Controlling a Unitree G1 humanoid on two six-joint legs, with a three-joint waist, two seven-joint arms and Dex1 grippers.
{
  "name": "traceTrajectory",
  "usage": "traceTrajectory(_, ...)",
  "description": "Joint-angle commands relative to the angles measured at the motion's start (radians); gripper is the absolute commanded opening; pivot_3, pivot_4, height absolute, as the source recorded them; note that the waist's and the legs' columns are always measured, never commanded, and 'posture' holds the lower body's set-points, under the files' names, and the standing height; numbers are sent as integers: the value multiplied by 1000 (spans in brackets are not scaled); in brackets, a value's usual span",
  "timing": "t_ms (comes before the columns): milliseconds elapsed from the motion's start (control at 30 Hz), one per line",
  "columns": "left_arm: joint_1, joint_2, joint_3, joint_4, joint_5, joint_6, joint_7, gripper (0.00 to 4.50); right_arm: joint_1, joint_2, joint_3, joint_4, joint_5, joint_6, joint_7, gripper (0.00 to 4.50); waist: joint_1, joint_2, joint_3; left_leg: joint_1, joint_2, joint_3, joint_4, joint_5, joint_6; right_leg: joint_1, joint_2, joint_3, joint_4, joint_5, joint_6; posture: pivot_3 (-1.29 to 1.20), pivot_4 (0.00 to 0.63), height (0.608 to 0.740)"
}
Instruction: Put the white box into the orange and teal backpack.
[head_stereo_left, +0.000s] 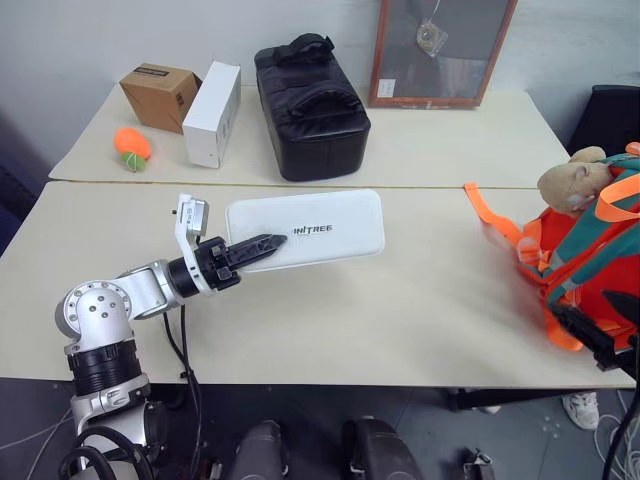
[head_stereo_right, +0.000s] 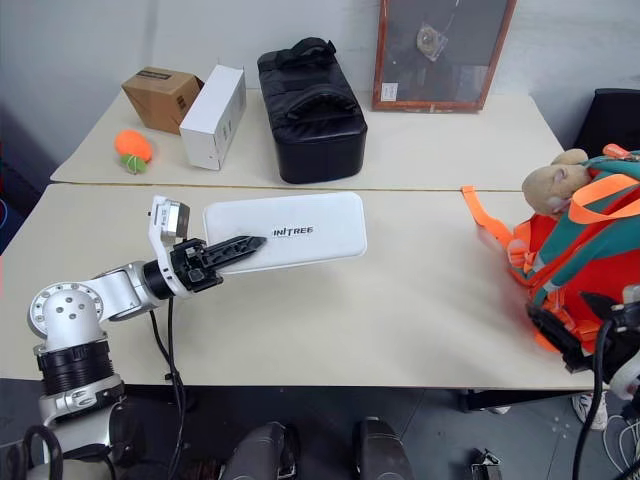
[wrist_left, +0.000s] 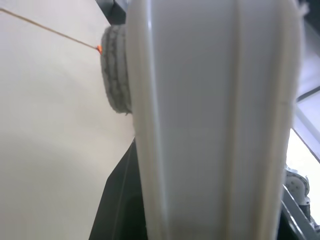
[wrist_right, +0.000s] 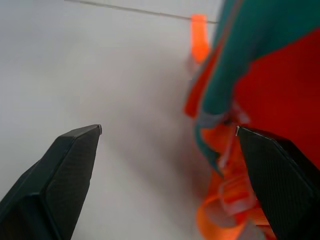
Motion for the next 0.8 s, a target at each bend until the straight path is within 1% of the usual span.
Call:
traceTrajectory(33, -15, -7, 10, -50, -51, -37, 17, 1304, -143, 22, 50, 56, 18, -2, -129, 4445, -7, 0, 0, 0, 0, 0, 0, 2, -4, 0, 0, 0, 0, 0, 0, 0, 150, 740)
traceTrajectory(100, -16, -4, -1, -54, -52, -51, 20, 1304, -251, 33, 112, 130, -13, -21, -188, 4445, -14, 0, 0, -1, 0, 0, 0, 2, -4, -1, 0, 0, 0, 0, 0, 0, 150, 740)
traceTrajectory(200, -14, 0, -9, -56, -55, -67, 26, 1304, -386, 50, 182, 257, -60, -73, -239, 4445, -17, 0, 0, -1, 0, 1, 0, 3, -5, -2, 1, 0, 0, 0, 0, 0, 150, 740)
traceTrajectory(300, -10, 7, -13, -56, -57, -82, 30, 1304, -471, 65, 239, 358, -84, -117, -248, 4445, -17, 0, 0, -2, 0, 2, -1, 3, -5, -3, 1, 1, 0, 0, 0, 0, 150, 740)
traceTrajectory(333, -9, 12, -13, -57, -57, -87, 31, 1304, -500, 70, 261, 392, -96, -141, -247, 4282, -17, 0, 0, -1, 0, 2, -1, 3, -5, -2, 2, 1, 0, 0, 0, 0, 150, 740)
traceTrajectory(400, -6, 21, -7, -63, -59, -97, 36, 1304, -536, 65, 312, 432, -127, -188, -225, 3885, -18, 0, 0, -2, 0, 2, 0, 3, -5, -2, 2, 1, 0, 0, 0, 0, 150, 740)
traceTrajectory(500, 0, 25, 13, -78, -71, -112, 65, 1304, -559, 59, 342, 470, -145, -233, -202, 2757, -18, 0, 0, -1, 0, 3, 0, 3, -5, -2, 2, 2, 0, 0, 0, 0, 150, 740)
traceTrajectory(600, 14, 35, 29, -90, -78, -123, 94, 1304, -547, 42, 368, 481, -162, -276, -154, 1698, -18, 0, 0, -1, 1, 3, -1, 2, -5, -2, 2, 1, 0, 0, 0, 0, 150, 740)
traceTrajectory(767, 37, 71, 54, -98, -90, -147, 118, 1304, -578, 22, 388, 464, -103, -266, -60, 36, -19, 0, 0, -1, 1, 3, 0, 2, -5, -2, 2, 2, 0, 0, 0, 0, 150, 740)
traceTrajectory(800, 37, 82, 59, -93, -92, -150, 120, 1304, -590, 15, 396, 461, -87, -256, -37, 13, -20, 0, 0, -1, 1, 3, 0, 2, -5, -2, 2, 2, 0, 0, 0, 0, 150, 740)
